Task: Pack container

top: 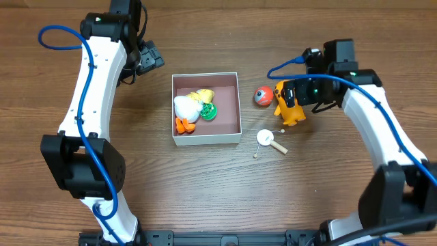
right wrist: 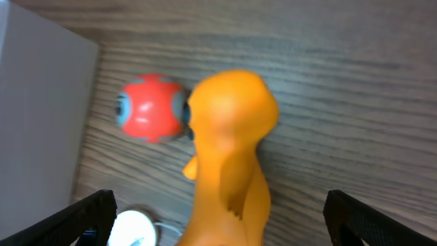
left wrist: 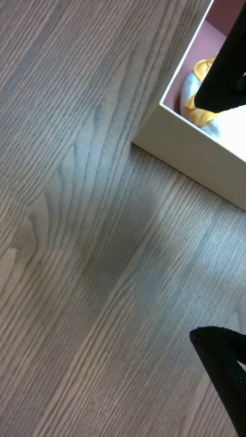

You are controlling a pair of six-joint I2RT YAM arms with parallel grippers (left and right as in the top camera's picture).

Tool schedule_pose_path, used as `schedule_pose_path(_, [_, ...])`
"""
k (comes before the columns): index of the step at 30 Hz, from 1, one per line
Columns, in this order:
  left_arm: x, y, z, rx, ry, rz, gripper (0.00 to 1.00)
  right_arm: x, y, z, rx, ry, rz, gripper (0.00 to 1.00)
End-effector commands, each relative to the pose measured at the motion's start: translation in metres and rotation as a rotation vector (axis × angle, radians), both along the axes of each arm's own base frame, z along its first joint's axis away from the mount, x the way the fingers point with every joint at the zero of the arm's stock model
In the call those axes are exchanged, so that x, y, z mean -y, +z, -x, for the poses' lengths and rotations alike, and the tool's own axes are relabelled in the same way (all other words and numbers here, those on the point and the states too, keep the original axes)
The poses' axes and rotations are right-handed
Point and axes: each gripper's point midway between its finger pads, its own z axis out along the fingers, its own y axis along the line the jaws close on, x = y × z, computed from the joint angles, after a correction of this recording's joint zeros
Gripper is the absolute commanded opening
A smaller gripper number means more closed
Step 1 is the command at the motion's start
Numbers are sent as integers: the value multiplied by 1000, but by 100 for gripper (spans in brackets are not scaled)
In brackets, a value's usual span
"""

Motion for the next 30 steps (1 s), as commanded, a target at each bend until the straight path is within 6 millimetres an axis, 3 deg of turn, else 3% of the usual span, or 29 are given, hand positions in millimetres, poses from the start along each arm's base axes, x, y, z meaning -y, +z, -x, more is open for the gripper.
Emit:
schedule_pose_path(1, [2, 12, 0, 33, 20, 17, 100, 3, -22, -5, -44, -5, 27, 100])
schedule_pose_path(8, [2, 12, 0, 33, 20, 17, 100, 4, -48, 3, -129, -7, 32, 97])
schedule_pose_path(9, [2, 12, 0, 33, 20, 17, 100, 4, -51, 5, -134, -7, 32, 94])
schedule_pose_path(11, [2, 12, 0, 33, 20, 17, 100, 4, -54, 7, -142, -7, 33, 76])
schedule_pose_path(16, [2, 12, 0, 33, 20, 17, 100, 4, -59, 13, -158, -7, 33, 74])
schedule_pose_path(19, [2, 12, 0, 33, 20, 17, 100, 4, -64, 15, -170, -7, 33, 83])
schedule_pose_path(21, [2, 12, 0, 33, 20, 17, 100, 4, -65, 16, -175, -6, 32, 81])
schedule_pose_path(24, [2, 12, 0, 33, 20, 17, 100, 4, -65, 17, -179, -6, 30, 55])
schedule_pose_path(27, [2, 12, 0, 33, 20, 17, 100, 3, -66, 18, -182, -3, 23, 52])
schedule_pose_path(30, [2, 12, 0, 33, 20, 17, 100, 3, -66, 18, -185, -4, 24, 35])
